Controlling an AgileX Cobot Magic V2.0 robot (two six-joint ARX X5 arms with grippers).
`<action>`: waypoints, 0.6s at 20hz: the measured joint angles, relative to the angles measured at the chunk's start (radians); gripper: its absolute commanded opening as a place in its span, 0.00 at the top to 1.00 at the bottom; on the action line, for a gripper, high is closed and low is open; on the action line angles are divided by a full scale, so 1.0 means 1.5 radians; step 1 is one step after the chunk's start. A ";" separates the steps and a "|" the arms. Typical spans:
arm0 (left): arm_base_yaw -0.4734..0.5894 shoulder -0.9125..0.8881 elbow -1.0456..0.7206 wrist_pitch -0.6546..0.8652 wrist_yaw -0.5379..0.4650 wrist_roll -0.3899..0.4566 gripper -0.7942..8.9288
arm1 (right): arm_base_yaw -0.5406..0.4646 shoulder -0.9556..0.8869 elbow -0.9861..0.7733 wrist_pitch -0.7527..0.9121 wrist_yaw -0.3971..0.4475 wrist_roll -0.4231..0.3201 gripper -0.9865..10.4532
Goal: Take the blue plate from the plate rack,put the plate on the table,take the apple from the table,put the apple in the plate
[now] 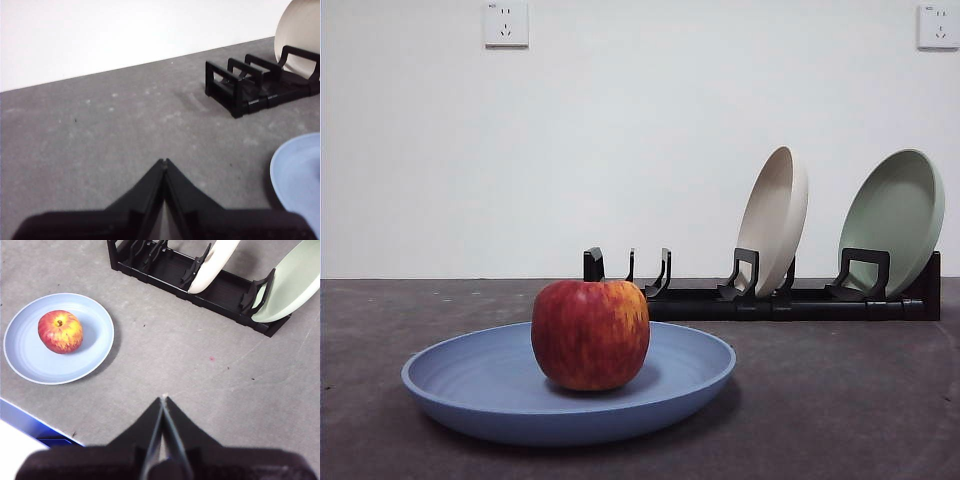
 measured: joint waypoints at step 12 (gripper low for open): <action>0.004 -0.113 -0.052 -0.048 -0.045 -0.012 0.92 | 0.000 0.000 0.000 0.000 0.000 0.000 0.91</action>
